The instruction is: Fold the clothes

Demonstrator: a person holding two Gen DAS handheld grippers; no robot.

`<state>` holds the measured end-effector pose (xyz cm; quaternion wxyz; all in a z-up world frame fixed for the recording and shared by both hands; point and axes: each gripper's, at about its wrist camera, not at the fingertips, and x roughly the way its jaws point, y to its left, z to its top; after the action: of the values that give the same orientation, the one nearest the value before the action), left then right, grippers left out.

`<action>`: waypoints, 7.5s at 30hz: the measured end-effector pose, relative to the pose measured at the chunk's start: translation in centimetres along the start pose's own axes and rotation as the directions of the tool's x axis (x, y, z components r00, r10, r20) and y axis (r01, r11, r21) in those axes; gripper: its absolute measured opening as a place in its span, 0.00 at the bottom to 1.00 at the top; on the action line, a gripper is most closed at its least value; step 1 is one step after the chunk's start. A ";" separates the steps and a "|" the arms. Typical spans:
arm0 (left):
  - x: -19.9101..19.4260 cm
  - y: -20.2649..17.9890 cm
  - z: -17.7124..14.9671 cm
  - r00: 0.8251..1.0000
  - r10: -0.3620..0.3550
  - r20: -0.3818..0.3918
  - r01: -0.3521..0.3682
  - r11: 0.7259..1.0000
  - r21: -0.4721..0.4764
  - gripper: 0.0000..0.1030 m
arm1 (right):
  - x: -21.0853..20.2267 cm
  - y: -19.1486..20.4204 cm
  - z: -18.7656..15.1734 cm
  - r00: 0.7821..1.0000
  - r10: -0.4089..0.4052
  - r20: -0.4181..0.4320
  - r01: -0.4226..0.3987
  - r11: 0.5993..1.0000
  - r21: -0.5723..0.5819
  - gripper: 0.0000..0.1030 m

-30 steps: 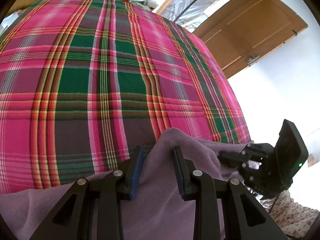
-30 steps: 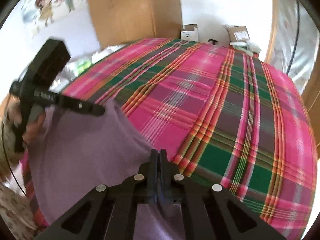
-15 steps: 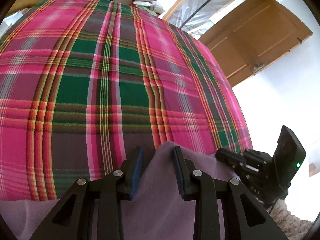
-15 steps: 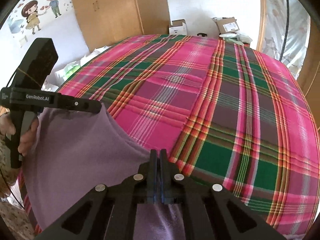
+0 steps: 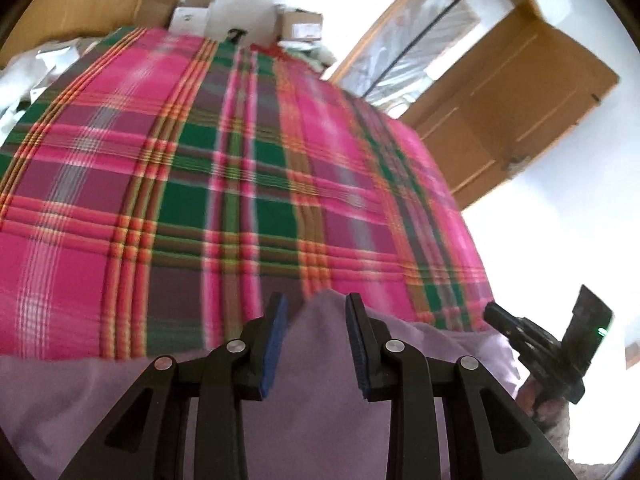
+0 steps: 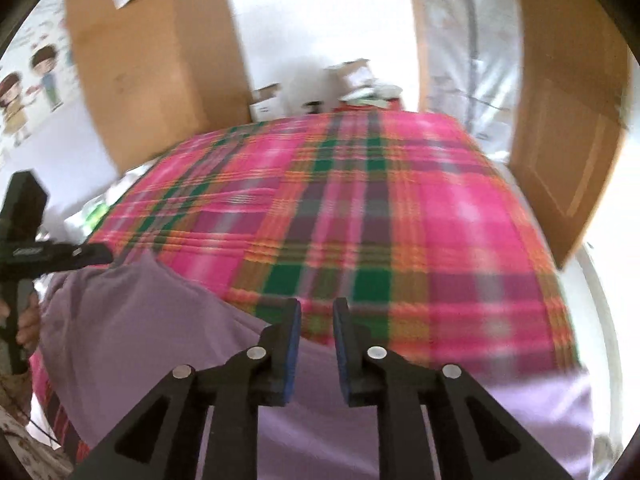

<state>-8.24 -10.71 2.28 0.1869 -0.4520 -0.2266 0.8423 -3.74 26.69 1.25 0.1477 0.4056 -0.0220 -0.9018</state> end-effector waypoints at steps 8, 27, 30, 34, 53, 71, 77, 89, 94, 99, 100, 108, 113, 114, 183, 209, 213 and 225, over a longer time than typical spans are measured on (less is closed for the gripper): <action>4.0 -3.5 -2.2 0.985 -0.053 -0.165 0.072 0.991 0.112 0.30 | -0.9 -4.1 -2.5 0.996 -0.081 -0.025 0.082 0.995 0.049 0.32; 4.9 -1.4 -0.9 0.988 -0.035 -0.151 0.037 0.999 0.010 0.30 | 2.6 0.2 -1.6 0.983 0.106 -0.148 -0.136 0.968 -0.210 0.26; 5.1 -1.2 -0.7 0.987 -0.030 -0.155 0.031 1.000 -0.002 0.30 | 2.5 0.8 -1.6 0.986 0.100 -0.134 -0.130 0.962 -0.240 0.09; 5.2 -1.3 -0.7 0.987 -0.021 -0.157 0.022 1.000 0.005 0.30 | 2.4 1.0 -1.4 0.993 0.064 -0.100 -0.088 0.963 -0.254 0.02; 4.4 -0.6 -0.6 0.991 -0.025 -0.132 0.023 1.000 -0.021 0.30 | -0.2 -2.9 -1.9 0.999 -0.050 -0.005 0.050 0.998 -0.035 0.08; -0.7 -1.6 -6.0 0.996 -0.026 -0.088 0.024 0.999 -0.021 0.30 | -8.0 -14.1 -9.1 0.964 -0.261 0.043 0.234 0.916 0.327 0.39; -0.6 -1.8 -7.8 0.993 -0.032 -0.111 0.030 0.999 -0.021 0.30 | -6.5 -16.0 -7.1 0.947 -0.320 -0.006 0.310 0.915 0.258 0.44; 0.1 -1.9 -8.6 0.993 -0.034 -0.111 0.028 0.998 -0.056 0.30 | -5.7 -19.5 -7.1 0.965 -0.263 -0.002 0.242 0.885 0.397 0.05; 0.1 -1.5 -8.6 0.993 -0.045 -0.105 0.038 0.997 -0.067 0.30 | -6.1 -19.2 -6.6 0.943 -0.332 0.014 0.299 0.866 0.400 0.04; 0.3 -1.4 -8.6 0.994 -0.047 -0.100 0.040 0.997 -0.071 0.30 | -5.6 -19.3 -6.0 0.933 -0.359 -0.004 0.329 0.851 0.408 0.04; 0.2 -1.4 -8.8 0.994 -0.047 -0.099 0.040 0.997 -0.070 0.30 | -5.4 -19.3 -6.0 0.933 -0.360 -0.015 0.335 0.850 0.407 0.04; -0.7 -1.1 -9.6 0.995 -0.054 -0.088 0.048 0.996 -0.074 0.30 | -5.5 -19.4 -6.2 0.910 -0.410 -0.065 0.397 0.814 0.424 0.18; -2.4 -0.9 -10.4 0.998 -0.005 -0.068 0.002 0.999 -0.054 0.30 | -7.5 -16.0 -6.6 0.928 -0.372 0.032 0.340 0.877 0.339 0.18; -2.8 -0.7 -10.6 0.998 -0.003 -0.064 0.000 0.999 -0.054 0.30 | -7.8 -14.9 -6.7 0.934 -0.353 0.056 0.321 0.897 0.305 0.18; -2.0 -8.5 -18.9 0.973 -0.153 -0.172 0.189 0.957 0.218 0.31 | -8.7 -2.8 -13.0 0.973 -0.213 0.082 0.206 0.975 0.087 0.17; -4.1 -5.7 -18.3 0.987 -0.135 -0.086 0.147 0.979 0.139 0.31 | -9.5 -3.3 -12.8 0.965 -0.219 0.143 0.208 0.974 0.091 0.16; -6.4 -2.2 -17.4 0.999 -0.042 0.024 0.041 0.999 0.030 0.31 | -6.3 1.2 -11.6 0.989 -0.110 0.094 0.111 0.994 -0.016 0.16; -13.1 5.9 -15.9 0.975 0.096 0.200 -0.053 0.976 -0.210 0.30 | -1.8 10.9 -9.7 0.997 0.075 0.005 -0.072 0.971 -0.226 0.22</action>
<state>11.36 -19.03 0.10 0.0828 -0.3859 -0.3127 0.8640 7.24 17.61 -2.22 0.2262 0.3790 0.0646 -0.8950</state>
